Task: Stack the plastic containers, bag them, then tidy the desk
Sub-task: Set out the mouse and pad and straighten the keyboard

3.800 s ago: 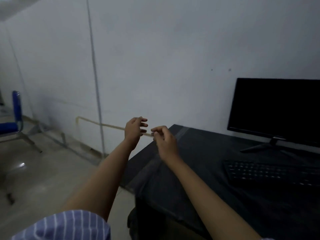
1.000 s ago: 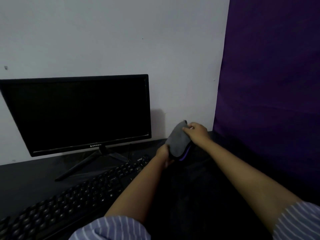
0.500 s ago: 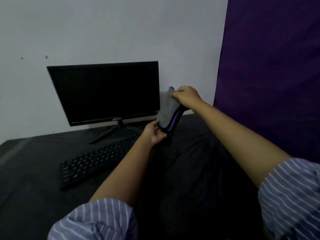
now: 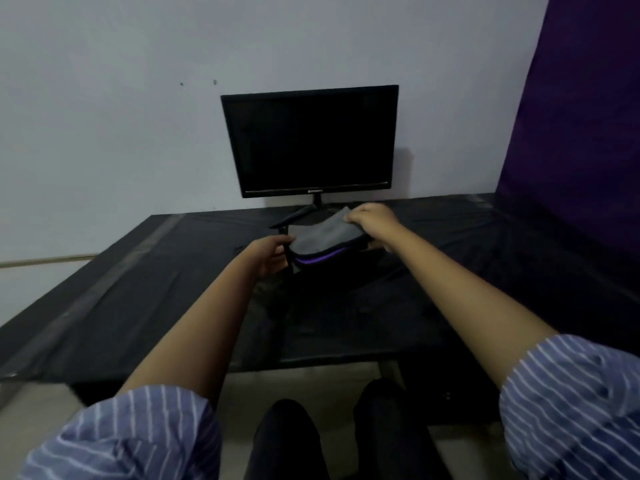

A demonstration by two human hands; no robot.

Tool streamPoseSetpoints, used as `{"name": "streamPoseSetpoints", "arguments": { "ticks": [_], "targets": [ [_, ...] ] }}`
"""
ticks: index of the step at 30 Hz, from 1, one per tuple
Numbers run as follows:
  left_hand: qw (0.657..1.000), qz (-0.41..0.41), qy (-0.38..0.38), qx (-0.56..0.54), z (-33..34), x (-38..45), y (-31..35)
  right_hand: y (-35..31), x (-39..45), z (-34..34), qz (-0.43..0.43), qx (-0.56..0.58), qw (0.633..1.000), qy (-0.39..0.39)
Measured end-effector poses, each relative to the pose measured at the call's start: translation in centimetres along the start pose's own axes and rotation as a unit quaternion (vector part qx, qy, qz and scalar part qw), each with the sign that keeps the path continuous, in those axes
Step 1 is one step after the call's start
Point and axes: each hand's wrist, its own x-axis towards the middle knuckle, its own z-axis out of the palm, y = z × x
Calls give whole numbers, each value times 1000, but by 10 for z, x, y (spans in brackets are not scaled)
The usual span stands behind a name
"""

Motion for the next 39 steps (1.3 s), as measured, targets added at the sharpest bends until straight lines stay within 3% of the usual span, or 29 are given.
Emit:
{"name": "streamPoseSetpoints", "arguments": {
  "ticks": [7, 11, 13, 15, 20, 24, 29, 39],
  "targets": [
    [996, 21, 54, 66, -33, -21, -22, 20, -25, 45, 42, -2, 998, -36],
    [986, 50, 82, 133, -36, -17, -35, 28, -31, 50, 61, -102, 992, -41],
    [952, 84, 132, 264, -39, -12, -41, 32, -32, 51, 47, -212, 976, -12],
    [887, 121, 191, 402, -43, -10, -45, 33, -34, 56, 19, -260, 965, 23],
    [828, 167, 262, 467, -56, -6, -63, 32, -41, 92, -45, -242, 969, -36],
    [796, 178, 236, 528, -74, -3, -72, 38, -46, 129, -28, -313, 944, -95],
    [763, 137, 169, 609, -99, 0, -85, 40, -47, 155, -8, -406, 911, -74],
    [759, 136, 173, 612, -100, 3, -92, 46, -52, 164, -66, -416, 901, -108]
  ]
}}
